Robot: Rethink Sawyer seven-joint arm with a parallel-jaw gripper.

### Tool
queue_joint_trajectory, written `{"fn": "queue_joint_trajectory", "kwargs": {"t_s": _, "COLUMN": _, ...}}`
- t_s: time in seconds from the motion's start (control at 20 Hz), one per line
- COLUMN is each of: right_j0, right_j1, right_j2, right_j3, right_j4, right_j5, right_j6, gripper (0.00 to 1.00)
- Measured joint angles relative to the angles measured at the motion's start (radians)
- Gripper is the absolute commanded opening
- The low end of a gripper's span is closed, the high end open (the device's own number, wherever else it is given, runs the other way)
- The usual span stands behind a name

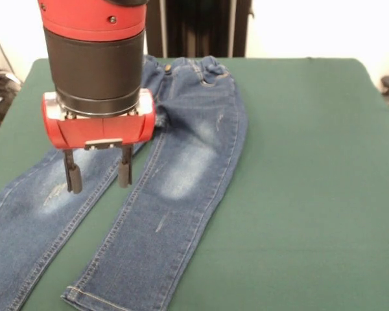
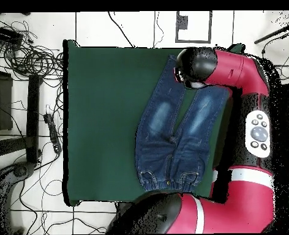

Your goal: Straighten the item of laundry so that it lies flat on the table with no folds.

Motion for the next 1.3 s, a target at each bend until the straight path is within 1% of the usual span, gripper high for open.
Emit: {"fn": "queue_joint_trajectory", "kwargs": {"t_s": 1.3, "right_j0": -0.003, "right_j1": 0.005, "right_j2": -0.017, "right_j3": 0.044, "right_j4": 0.077, "right_j5": -0.041, "right_j6": 0.0, "gripper": 1.0}}
